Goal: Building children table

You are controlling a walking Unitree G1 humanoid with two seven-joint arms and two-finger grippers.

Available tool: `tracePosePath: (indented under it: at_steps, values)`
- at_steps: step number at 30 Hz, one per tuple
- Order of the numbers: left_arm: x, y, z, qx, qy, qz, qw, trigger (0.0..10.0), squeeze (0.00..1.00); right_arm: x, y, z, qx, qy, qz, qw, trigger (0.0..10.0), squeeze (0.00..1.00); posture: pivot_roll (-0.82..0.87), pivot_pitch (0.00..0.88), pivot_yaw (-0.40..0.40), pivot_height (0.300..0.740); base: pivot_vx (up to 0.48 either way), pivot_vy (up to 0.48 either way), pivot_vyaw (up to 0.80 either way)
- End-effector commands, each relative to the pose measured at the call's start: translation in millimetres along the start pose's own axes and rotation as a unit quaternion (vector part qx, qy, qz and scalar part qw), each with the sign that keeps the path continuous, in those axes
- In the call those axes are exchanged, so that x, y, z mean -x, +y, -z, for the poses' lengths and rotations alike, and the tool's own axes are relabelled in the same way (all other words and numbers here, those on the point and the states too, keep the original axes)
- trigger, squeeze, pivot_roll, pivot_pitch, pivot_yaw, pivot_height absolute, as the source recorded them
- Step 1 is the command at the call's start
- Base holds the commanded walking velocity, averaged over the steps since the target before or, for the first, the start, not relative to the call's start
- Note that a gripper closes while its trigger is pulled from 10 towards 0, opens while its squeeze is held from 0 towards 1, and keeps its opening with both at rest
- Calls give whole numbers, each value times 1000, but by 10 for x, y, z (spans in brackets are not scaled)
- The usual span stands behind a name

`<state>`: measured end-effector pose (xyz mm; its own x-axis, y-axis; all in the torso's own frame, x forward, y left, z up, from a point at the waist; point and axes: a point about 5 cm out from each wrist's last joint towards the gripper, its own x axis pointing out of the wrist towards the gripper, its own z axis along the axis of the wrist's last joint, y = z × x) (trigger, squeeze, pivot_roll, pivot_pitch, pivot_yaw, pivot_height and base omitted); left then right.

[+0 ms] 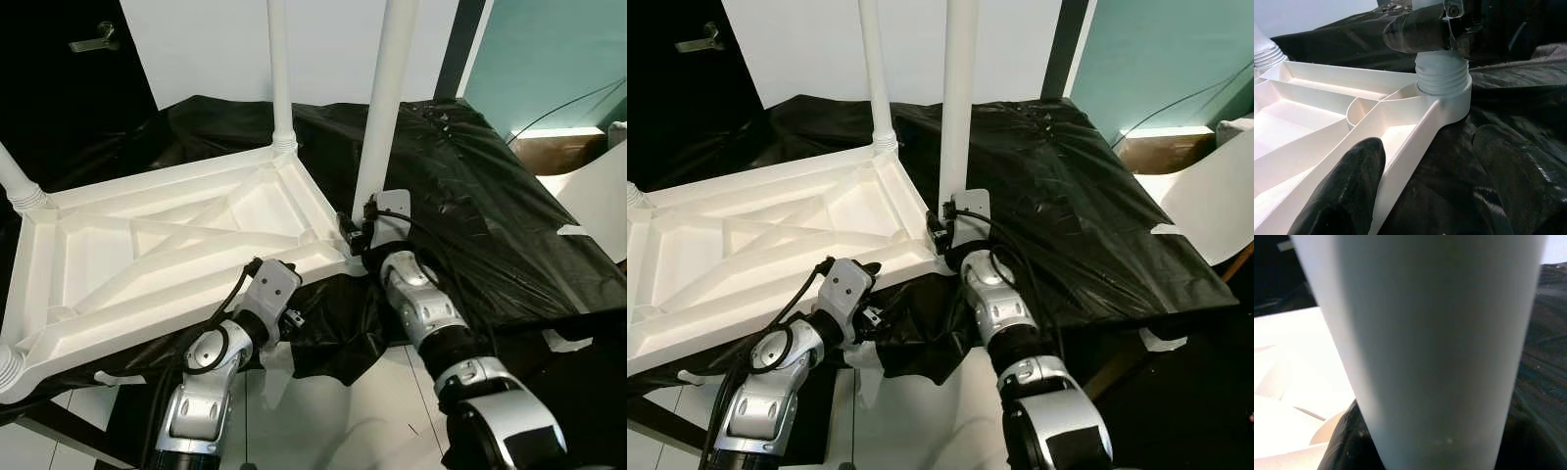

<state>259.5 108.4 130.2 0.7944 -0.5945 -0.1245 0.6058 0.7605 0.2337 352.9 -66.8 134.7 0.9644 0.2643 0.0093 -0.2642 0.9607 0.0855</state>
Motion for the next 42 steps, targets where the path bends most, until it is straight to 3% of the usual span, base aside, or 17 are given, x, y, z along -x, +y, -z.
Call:
tracePosePath:
  at_steps: [1, 9, 10, 12, 13, 19, 21, 25, 26, 27, 28, 38, 39, 41, 42]
  values:
    - [-1, 4, -8, 6, -1, -40, 999, 10000, 0, 76, 73, 178, -25, 39, 4, 999, 10000, 0, 74, 0, -36, 740, 0, 0, 0]
    - [-13, 18, -11, 9, -2, -45, 999, 10000, 0, 90, 17, 74, -19, 21, 19, 999, 10000, 0, 71, 0, -37, 740, 0, 0, 0]
    - [-16, 23, -14, 9, -2, -47, 999, 10000, 0, 89, -1, 43, -12, 13, 12, 1000, 10000, 333, 71, 0, -34, 740, 0, 0, 0]
    - [-17, 27, -16, 9, -3, -48, 999, 10000, 0, 95, -19, 21, -7, 7, 10, 1000, 10000, 333, 71, 0, -34, 740, 0, 0, 0]
    - [-18, 33, -19, 8, -3, -49, 999, 10000, 0, 98, -74, 2, -3, 2, 8, 1000, 10000, 1000, 73, 0, -32, 740, 0, 0, 0]
    - [-11, 57, -24, 4, -2, -51, 999, 10000, 0, 113, -242, -52, 9, -10, -13, 1000, 10000, 1000, 72, 0, -31, 740, 0, 0, 0]
    - [-4, 71, -22, 2, -1, -51, 999, 10000, 0, 119, -371, -84, 13, -11, -63, 998, 10000, 1000, 72, 0, -29, 740, 0, 0, 0]
    - [-6, 77, -21, 1, -1, -51, 999, 10000, 0, 117, -445, -99, 15, -5, -102, 995, 10000, 1000, 70, 0, -24, 740, 0, 0, 0]
    - [-8, 80, -22, 1, -1, -50, 999, 10000, 0, 111, -456, -105, 26, 0, -133, 991, 10000, 341, 68, 0, -23, 740, 0, 0, 0]
    - [-8, 80, -22, 1, -1, -50, 999, 10000, 0, 111, -456, -105, 26, 0, -133, 991, 10000, 341, 68, 0, -23, 740, 0, 0, 0]
    - [-12, 81, -25, 0, -2, -49, 999, 10000, 0, 99, -456, -109, 44, 7, -168, 985, 10000, 0, 66, 0, -17, 740, 0, 0, 0]
    - [-51, 113, -56, -6, -5, -45, 999, 10000, 0, -90, -353, -247, 103, 28, -279, 954, 10000, 0, 71, 0, -14, 740, 0, 0, 0]
    - [-57, 125, -63, -8, -6, -46, 999, 10000, 0, -115, -310, -261, 112, 31, -294, 949, 4784, 0, 77, 0, -12, 740, 0, 0, 0]
    - [-57, 125, -63, -8, -6, -46, 999, 10000, 0, -115, -310, -261, 112, 31, -294, 949, 4784, 0, 77, 0, -12, 740, 0, 0, 0]
    - [-60, 132, -67, -9, -7, -46, 999, 10000, 0, -128, -286, -268, 117, 33, -304, 945, 314, 0, 77, 0, -12, 740, 0, 0, 0]
